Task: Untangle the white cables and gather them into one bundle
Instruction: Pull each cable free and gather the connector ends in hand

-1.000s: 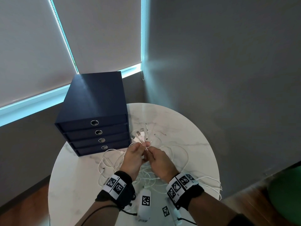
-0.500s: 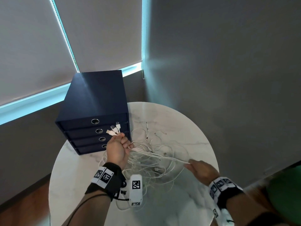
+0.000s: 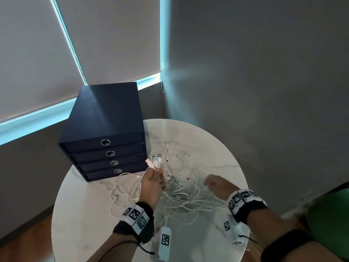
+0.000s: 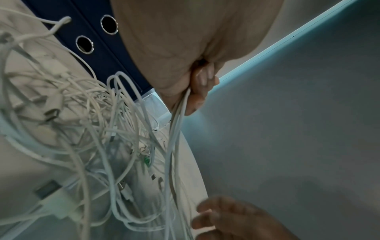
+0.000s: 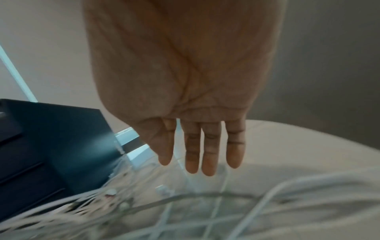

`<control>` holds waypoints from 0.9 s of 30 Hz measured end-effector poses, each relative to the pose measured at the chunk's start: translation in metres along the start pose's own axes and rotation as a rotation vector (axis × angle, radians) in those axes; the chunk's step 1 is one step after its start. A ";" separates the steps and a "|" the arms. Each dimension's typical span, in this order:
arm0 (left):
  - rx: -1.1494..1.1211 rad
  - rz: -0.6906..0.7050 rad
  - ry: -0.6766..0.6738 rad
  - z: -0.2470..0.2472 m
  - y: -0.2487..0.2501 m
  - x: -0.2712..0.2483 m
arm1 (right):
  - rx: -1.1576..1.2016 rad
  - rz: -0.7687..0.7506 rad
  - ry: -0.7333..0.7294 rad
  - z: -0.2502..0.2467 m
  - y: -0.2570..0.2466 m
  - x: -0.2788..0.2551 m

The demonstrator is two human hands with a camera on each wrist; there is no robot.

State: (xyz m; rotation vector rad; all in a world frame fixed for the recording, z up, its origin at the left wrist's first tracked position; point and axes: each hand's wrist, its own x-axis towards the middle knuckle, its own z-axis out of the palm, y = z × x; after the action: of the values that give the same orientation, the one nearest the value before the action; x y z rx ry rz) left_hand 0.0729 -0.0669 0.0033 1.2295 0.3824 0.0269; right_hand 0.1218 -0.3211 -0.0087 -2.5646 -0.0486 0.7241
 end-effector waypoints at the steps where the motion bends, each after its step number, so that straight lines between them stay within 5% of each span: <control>1: -0.002 -0.001 0.002 0.000 0.000 -0.001 | 0.024 -0.018 -0.018 0.006 -0.014 -0.001; 5: -0.031 -0.010 -0.001 -0.002 0.005 -0.005 | 0.020 0.020 -0.043 0.039 -0.040 0.005; 9: -0.039 -0.028 -0.005 -0.007 0.006 -0.006 | 0.252 -0.003 0.318 0.034 -0.052 0.005; 12: -0.075 -0.059 0.018 -0.011 0.003 -0.003 | 0.638 -0.060 0.484 0.012 -0.080 0.002; 15: -0.086 -0.077 0.033 -0.011 0.000 -0.002 | 0.737 -0.121 0.476 0.000 -0.099 0.007; 19: -0.146 -0.111 0.041 -0.010 0.002 -0.004 | 0.239 -0.054 0.419 0.008 -0.093 0.012; 22: -0.210 -0.131 0.041 -0.013 0.005 -0.006 | -0.025 0.108 0.236 0.033 -0.064 0.021; 25: -0.207 -0.133 0.043 -0.014 0.007 -0.007 | 0.046 0.154 0.073 0.058 -0.041 0.022; 27: -0.196 -0.138 0.048 -0.013 0.007 -0.007 | 0.187 0.165 0.140 0.062 -0.037 0.020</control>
State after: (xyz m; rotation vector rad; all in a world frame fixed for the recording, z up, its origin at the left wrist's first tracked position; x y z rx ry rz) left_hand 0.0638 -0.0538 0.0079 1.0084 0.4938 -0.0243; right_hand 0.1115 -0.2582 -0.0483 -2.4511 0.2663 0.5766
